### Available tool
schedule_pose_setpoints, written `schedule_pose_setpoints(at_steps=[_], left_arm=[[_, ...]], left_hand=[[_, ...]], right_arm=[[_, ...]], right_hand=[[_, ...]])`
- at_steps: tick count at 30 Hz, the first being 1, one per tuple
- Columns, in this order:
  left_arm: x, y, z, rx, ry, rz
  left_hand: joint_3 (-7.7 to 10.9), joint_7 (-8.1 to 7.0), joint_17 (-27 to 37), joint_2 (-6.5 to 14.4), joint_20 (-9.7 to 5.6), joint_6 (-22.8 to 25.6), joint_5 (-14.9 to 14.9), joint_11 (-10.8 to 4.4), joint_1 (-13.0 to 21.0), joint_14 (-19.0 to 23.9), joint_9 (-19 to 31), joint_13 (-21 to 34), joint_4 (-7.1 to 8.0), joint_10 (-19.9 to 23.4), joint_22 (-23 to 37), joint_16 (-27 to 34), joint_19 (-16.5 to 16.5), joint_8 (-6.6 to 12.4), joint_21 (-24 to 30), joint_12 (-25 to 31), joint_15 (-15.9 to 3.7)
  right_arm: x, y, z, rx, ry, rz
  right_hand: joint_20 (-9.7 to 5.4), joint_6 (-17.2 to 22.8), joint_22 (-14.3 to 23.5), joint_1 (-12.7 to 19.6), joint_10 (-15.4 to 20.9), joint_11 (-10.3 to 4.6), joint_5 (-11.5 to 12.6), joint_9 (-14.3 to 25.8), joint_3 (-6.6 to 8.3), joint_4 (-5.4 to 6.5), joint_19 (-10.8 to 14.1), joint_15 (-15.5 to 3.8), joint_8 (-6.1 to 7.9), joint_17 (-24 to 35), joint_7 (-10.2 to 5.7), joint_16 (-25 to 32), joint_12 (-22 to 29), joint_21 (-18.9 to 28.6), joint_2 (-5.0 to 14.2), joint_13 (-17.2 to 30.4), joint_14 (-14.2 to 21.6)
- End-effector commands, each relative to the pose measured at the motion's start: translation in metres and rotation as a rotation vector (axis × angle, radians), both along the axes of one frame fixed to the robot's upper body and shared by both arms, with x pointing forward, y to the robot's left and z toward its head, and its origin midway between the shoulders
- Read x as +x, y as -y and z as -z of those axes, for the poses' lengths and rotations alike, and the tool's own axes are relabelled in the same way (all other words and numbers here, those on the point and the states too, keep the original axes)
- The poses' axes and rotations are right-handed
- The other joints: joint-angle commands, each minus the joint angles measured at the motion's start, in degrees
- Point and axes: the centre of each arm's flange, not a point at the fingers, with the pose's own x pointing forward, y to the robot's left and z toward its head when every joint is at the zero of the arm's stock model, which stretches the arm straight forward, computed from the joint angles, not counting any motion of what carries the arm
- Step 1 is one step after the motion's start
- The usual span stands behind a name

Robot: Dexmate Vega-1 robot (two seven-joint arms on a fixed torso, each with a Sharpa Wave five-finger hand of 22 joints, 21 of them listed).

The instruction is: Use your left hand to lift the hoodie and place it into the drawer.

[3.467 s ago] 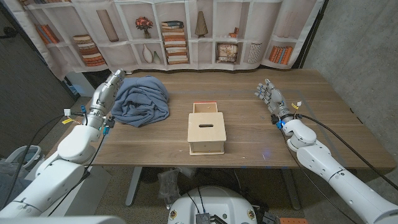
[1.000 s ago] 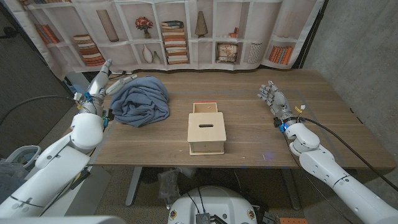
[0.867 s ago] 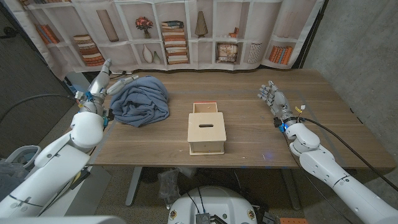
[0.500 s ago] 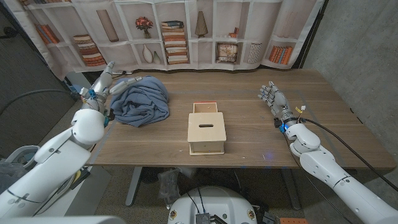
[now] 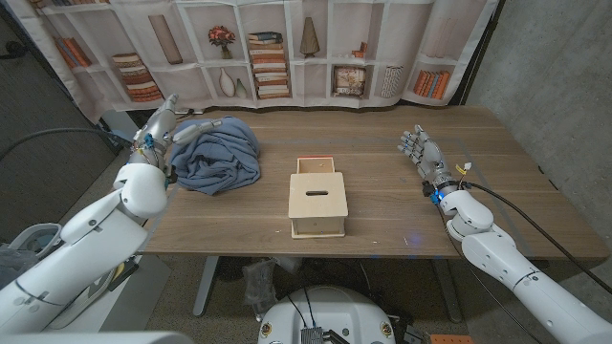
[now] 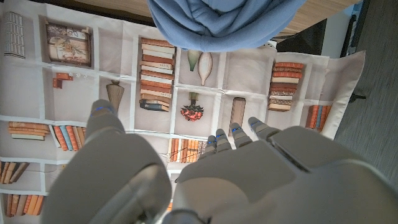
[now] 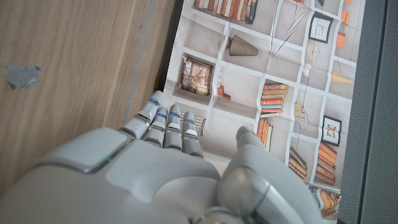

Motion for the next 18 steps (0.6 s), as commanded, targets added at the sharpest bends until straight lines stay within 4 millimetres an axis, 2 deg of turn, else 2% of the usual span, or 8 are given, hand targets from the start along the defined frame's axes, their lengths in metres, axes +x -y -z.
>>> schedule_pose_setpoints(at_steps=[1,18], left_arm=[[0.002,0.001,-0.004,0.019,-0.012,-0.053],[0.016,0.002,-0.004,0.037,-0.047,-0.065]], left_hand=[[-0.36,-0.29,0.1,0.1,-0.32,-3.1,0.0,-0.13,0.7,0.2,0.2,0.2,-0.12,0.0,0.1,0.5,0.0,0.41,0.4,0.5,-0.36],[-1.01,-0.33,0.0,0.3,-0.19,-3.4,0.2,-0.17,1.5,-0.1,0.2,0.2,-0.18,-0.4,0.1,0.4,-0.2,0.26,0.3,0.4,-0.46]], right_arm=[[0.001,0.001,0.001,0.003,0.0,-0.002],[-0.001,0.0,0.0,0.0,-0.001,0.0]], right_hand=[[-0.06,0.2,0.2,-0.4,0.5,0.44,0.2,0.1,-0.04,-0.21,0.6,0.13,0.06,0.1,0.14,-0.1,-0.1,-0.3,-0.21,0.1,0.2],[-0.01,0.3,0.3,-0.5,0.7,0.32,0.3,0.1,-0.12,-0.29,0.7,0.16,0.12,0.1,0.13,-0.1,-0.1,-0.6,-0.15,0.1,0.3]])
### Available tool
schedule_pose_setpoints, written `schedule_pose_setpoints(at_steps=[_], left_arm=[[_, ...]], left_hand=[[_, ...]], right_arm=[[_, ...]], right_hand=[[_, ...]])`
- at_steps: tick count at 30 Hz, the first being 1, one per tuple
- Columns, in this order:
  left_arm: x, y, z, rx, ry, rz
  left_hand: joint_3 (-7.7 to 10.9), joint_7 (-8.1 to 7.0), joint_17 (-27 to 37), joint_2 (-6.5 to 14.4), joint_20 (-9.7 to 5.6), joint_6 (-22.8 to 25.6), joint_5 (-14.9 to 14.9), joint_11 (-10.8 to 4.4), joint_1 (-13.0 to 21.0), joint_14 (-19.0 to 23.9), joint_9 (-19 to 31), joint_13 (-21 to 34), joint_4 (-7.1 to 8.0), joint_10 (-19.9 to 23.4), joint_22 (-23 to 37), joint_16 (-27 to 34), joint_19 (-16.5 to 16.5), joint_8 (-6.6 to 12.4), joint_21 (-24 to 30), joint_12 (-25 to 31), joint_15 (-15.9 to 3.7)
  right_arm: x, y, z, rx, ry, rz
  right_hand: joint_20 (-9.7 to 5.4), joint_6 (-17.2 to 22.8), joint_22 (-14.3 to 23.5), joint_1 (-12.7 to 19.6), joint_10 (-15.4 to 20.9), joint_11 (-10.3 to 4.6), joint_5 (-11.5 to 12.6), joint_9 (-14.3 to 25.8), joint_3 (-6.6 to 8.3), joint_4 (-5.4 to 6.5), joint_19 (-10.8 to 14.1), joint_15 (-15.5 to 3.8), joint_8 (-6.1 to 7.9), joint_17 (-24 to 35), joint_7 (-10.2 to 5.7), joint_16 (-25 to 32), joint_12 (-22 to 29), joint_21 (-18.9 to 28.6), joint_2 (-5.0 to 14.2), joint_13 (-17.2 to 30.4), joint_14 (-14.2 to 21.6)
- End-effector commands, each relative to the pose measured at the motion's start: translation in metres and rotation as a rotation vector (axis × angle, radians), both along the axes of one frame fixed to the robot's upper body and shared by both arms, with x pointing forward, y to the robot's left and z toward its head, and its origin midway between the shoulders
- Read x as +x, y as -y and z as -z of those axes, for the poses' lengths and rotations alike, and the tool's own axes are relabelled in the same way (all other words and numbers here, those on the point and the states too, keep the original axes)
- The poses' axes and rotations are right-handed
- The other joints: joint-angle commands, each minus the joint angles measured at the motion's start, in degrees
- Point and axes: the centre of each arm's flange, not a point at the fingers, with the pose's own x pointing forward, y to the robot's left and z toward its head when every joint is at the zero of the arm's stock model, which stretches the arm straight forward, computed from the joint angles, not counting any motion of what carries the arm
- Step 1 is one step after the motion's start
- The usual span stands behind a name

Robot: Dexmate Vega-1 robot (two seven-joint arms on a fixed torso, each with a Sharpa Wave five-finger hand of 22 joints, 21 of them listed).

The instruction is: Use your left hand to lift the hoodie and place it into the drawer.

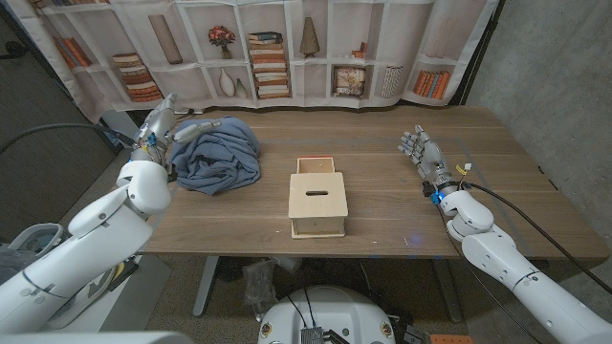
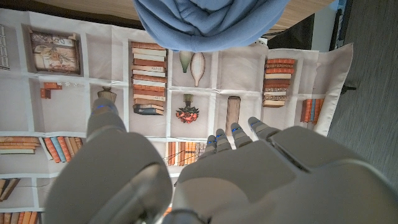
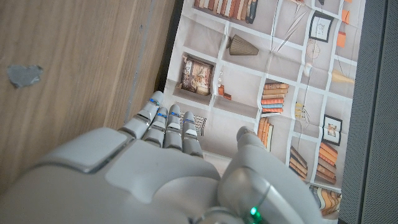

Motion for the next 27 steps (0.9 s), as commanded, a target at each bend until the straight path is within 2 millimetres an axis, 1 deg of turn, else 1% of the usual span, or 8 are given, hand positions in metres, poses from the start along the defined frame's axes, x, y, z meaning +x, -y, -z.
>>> schedule_pose_setpoints(at_steps=[1,16,20,27], left_arm=[[0.013,0.002,0.002,0.023,-0.04,-0.005],[0.032,0.008,0.0,0.052,-0.092,0.006],[0.04,0.007,0.003,0.052,-0.114,0.008],[0.044,0.003,0.008,0.049,-0.13,0.006]], left_hand=[[-0.43,-0.3,0.2,0.0,-0.01,-3.4,0.2,-0.12,0.7,-0.1,0.2,0.2,-0.02,-0.3,0.1,0.4,-0.4,0.27,0.3,0.4,-0.46],[-1.01,-0.58,0.2,0.1,-0.08,-3.2,0.3,-0.52,1.2,-0.1,0.2,0.1,0.03,-0.2,0.1,0.4,-0.6,0.32,0.3,0.6,-0.69],[-1.13,-0.57,0.2,0.1,-0.07,-3.2,0.3,-0.44,1.3,-0.1,0.1,0.1,0.03,-0.3,0.1,0.4,-0.6,0.31,0.3,0.5,-0.62],[-1.36,-0.68,0.2,0.1,-0.07,-3.0,0.4,-0.55,1.5,0.0,0.1,0.1,0.04,-0.1,0.1,0.4,-0.6,0.38,0.3,0.6,-0.77]], right_arm=[[-0.002,-0.001,-0.001,-0.003,0.0,0.002],[-0.004,-0.002,0.004,-0.004,-0.011,0.008],[-0.004,-0.003,0.006,0.003,-0.019,0.01],[-0.004,-0.006,0.005,0.0,-0.016,0.01]], right_hand=[[-0.23,0.3,0.3,-0.3,0.5,0.12,0.3,0.1,-0.1,-0.28,0.5,0.17,0.12,0.1,0.13,-0.1,-0.1,-0.2,0.09,0.1,0.3],[-0.19,0.3,0.3,-0.3,0.4,0.2,0.3,0.1,-0.15,-0.35,0.6,0.19,0.11,0.1,0.12,-0.1,-0.2,-0.4,0.15,0.1,0.3],[-0.19,0.2,0.3,-0.4,0.4,0.19,0.3,0.1,-0.17,-0.36,0.6,0.21,0.07,0.2,0.13,-0.1,-0.2,-0.5,0.17,0.1,0.3],[-0.22,0.2,0.3,-0.4,0.1,0.12,0.3,0.1,-0.19,-0.39,0.6,0.17,0.05,0.1,0.13,-0.2,-0.3,-0.6,0.22,0.1,0.2]])
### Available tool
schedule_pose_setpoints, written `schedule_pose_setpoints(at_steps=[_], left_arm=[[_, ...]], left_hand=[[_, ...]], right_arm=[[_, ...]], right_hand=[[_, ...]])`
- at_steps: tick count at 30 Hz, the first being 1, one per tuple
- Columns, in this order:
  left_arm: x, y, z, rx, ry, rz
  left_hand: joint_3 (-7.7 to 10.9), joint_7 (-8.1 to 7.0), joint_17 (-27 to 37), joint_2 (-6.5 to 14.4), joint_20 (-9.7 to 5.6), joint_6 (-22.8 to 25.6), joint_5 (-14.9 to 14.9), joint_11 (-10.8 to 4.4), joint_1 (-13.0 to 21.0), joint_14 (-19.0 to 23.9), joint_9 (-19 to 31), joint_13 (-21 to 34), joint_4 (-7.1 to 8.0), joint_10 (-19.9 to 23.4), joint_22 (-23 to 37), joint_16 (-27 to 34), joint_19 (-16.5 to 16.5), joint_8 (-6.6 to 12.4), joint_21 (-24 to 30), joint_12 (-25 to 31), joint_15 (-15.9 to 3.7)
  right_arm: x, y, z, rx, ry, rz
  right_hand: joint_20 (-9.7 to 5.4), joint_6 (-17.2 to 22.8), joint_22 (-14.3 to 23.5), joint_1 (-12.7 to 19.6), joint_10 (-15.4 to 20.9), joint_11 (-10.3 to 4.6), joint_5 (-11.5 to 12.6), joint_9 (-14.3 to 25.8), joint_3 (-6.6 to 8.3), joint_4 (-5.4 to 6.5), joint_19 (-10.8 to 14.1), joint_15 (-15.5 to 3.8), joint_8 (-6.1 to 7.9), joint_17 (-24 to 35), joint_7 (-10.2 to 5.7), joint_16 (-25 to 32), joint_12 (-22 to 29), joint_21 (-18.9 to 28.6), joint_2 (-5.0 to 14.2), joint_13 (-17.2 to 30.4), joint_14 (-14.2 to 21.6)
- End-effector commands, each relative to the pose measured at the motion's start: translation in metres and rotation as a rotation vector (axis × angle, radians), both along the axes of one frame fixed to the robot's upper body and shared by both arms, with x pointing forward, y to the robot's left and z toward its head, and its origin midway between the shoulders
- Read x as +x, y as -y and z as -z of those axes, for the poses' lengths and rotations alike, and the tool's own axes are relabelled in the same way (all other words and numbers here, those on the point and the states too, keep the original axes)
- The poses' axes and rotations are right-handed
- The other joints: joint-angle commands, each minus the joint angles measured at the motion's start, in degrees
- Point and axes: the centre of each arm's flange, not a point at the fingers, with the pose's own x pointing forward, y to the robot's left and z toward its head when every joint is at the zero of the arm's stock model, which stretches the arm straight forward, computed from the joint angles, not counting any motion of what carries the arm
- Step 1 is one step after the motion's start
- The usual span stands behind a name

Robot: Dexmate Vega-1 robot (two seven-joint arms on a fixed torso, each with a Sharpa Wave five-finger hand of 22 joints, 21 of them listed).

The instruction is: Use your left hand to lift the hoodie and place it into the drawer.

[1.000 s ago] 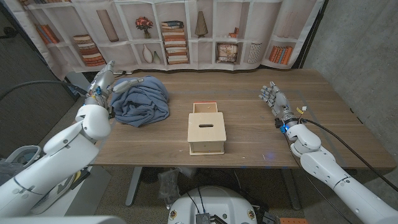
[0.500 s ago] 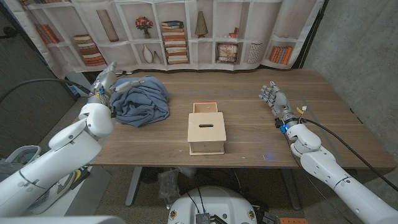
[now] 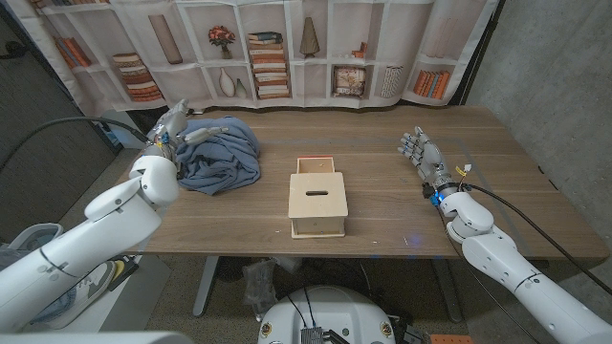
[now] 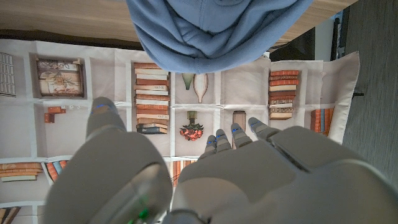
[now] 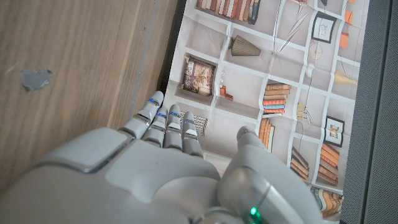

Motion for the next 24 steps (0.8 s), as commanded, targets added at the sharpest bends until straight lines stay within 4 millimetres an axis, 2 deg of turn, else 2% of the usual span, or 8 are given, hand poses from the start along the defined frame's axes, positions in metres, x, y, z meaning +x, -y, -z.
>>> schedule_pose_setpoints(at_steps=[1,14,24], left_arm=[[0.012,-0.004,0.007,0.001,-0.04,0.003],[0.021,-0.018,0.02,-0.025,-0.072,-0.002],[0.031,-0.014,0.015,0.001,-0.079,0.009]], left_hand=[[-0.28,-0.71,0.2,-0.2,0.11,-2.9,0.4,-0.38,0.8,-0.1,0.1,0.1,-0.12,0.1,0.1,0.4,-0.4,0.39,0.3,0.6,-0.25],[-0.79,-0.76,0.2,-0.2,0.16,-3.1,0.4,-0.38,1.1,-0.3,0.1,0.1,-0.1,-0.2,0.1,0.4,-0.5,0.3,0.3,0.5,-0.22],[-1.12,-0.8,0.2,-0.1,0.26,-3.1,0.5,-0.55,1.4,-0.3,0.1,0.1,-0.09,-0.2,0.1,0.4,-0.5,0.27,0.3,0.6,-0.26]], right_arm=[[-0.001,-0.005,0.002,0.002,-0.004,0.003],[-0.004,-0.01,-0.002,-0.009,-0.008,0.014],[-0.007,-0.011,-0.001,-0.007,-0.004,0.019]], right_hand=[[0.09,0.1,0.3,-0.4,-0.1,-0.05,0.3,0.1,-0.04,-0.25,0.4,0.16,0.04,0.1,0.15,-0.2,-0.3,-0.2,0.22,0.1,0.2],[0.2,0.1,0.3,-0.4,-0.2,0.11,0.3,0.1,-0.06,-0.32,0.3,0.14,0.05,0.1,0.23,-0.2,-0.4,-0.5,0.3,0.1,0.1],[0.2,0.2,0.3,-0.4,-0.3,0.11,0.2,0.1,-0.11,-0.34,0.4,0.22,0.05,0.2,0.23,-0.2,-0.4,-0.6,0.31,0.1,0.1]])
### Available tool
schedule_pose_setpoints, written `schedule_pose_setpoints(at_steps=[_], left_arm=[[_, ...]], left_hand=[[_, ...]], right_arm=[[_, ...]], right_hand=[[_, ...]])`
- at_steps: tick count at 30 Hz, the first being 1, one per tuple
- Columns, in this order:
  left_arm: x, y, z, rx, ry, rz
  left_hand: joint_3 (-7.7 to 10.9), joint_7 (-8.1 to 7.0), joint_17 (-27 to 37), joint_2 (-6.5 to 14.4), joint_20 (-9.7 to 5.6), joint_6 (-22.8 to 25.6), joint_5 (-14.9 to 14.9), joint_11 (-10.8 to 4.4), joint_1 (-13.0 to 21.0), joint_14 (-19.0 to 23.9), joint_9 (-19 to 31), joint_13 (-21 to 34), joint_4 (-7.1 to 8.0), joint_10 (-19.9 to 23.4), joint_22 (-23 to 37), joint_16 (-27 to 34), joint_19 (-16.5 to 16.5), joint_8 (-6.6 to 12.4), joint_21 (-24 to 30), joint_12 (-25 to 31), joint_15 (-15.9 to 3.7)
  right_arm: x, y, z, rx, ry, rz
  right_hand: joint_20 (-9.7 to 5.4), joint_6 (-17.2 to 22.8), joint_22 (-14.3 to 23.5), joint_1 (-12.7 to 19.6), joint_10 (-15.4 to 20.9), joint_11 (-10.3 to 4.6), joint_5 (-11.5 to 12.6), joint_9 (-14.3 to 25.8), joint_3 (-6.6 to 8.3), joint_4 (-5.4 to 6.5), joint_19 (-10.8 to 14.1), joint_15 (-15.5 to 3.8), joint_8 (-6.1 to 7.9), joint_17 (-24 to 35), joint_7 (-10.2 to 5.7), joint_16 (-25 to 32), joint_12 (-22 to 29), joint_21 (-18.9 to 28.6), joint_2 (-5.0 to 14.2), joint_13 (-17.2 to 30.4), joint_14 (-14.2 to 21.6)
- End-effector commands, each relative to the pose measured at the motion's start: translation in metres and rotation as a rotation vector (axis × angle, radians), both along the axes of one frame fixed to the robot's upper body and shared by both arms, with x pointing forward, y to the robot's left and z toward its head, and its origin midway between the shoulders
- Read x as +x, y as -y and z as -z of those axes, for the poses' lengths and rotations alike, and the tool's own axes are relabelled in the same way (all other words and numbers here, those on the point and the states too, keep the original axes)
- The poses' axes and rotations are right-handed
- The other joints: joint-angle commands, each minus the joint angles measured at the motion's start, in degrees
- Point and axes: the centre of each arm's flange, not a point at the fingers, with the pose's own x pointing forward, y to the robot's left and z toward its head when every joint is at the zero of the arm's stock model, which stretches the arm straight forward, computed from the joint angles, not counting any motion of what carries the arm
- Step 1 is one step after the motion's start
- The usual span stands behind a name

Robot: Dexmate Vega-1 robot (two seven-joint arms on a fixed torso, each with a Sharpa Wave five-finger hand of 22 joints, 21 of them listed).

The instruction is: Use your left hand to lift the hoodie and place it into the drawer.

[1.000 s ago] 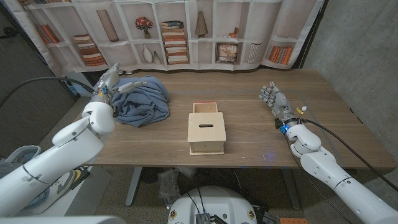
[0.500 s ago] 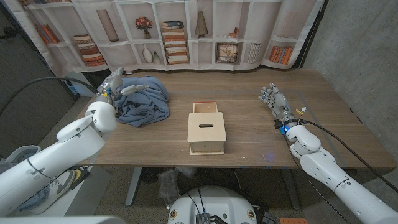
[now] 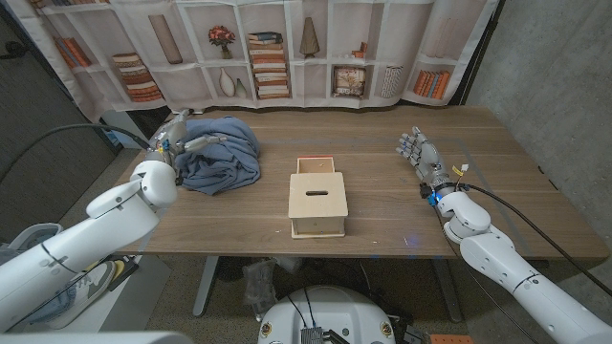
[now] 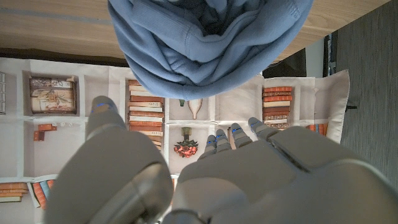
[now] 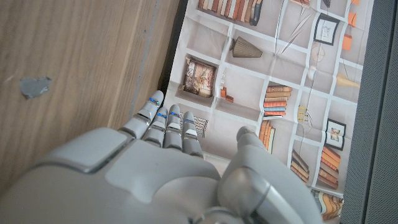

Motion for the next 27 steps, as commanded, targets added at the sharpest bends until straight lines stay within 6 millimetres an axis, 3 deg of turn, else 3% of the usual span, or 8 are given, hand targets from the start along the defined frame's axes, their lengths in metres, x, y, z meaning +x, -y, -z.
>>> schedule_pose_setpoints(at_steps=[1,11,27], left_arm=[[0.012,0.001,-0.002,0.013,-0.016,0.006],[0.024,0.009,-0.01,0.045,-0.035,0.019],[0.053,0.012,-0.005,0.064,-0.094,0.036]], left_hand=[[-0.49,-0.17,0.2,0.1,0.06,-3.1,0.5,-0.54,0.7,-0.3,0.1,0.1,-0.26,-0.1,0.1,0.4,-0.3,0.27,0.3,0.6,-0.24],[-0.88,-0.18,0.2,0.2,0.07,-3.1,0.5,-0.54,1.0,-0.4,0.1,0.1,-0.23,-0.2,0.1,0.4,-0.3,0.25,0.4,0.6,-0.4],[-1.43,-0.25,0.2,0.3,0.02,-3.1,0.6,-0.53,1.4,-0.4,0.1,0.1,-0.15,-0.3,0.1,0.4,-0.4,0.22,0.4,0.6,-0.41]], right_arm=[[-0.004,-0.002,0.001,-0.001,0.002,0.009],[-0.006,0.0,0.003,0.006,-0.001,0.019],[-0.003,-0.009,-0.003,-0.01,-0.011,0.024]], right_hand=[[0.21,0.1,0.3,-0.2,-0.3,0.1,0.2,0.1,0.04,-0.19,0.4,0.2,0.05,0.2,0.25,0.0,-0.1,-0.2,0.09,0.1,0.1],[0.2,0.2,0.3,-0.2,-0.3,0.09,0.2,0.1,0.03,-0.27,0.4,0.14,0.07,0.1,0.24,0.0,-0.1,-0.3,0.11,0.1,0.1],[0.2,0.1,0.3,-0.3,-0.2,0.11,0.2,0.1,-0.02,-0.3,0.5,0.24,0.04,0.2,0.23,0.0,-0.1,-0.5,0.15,0.1,0.1]])
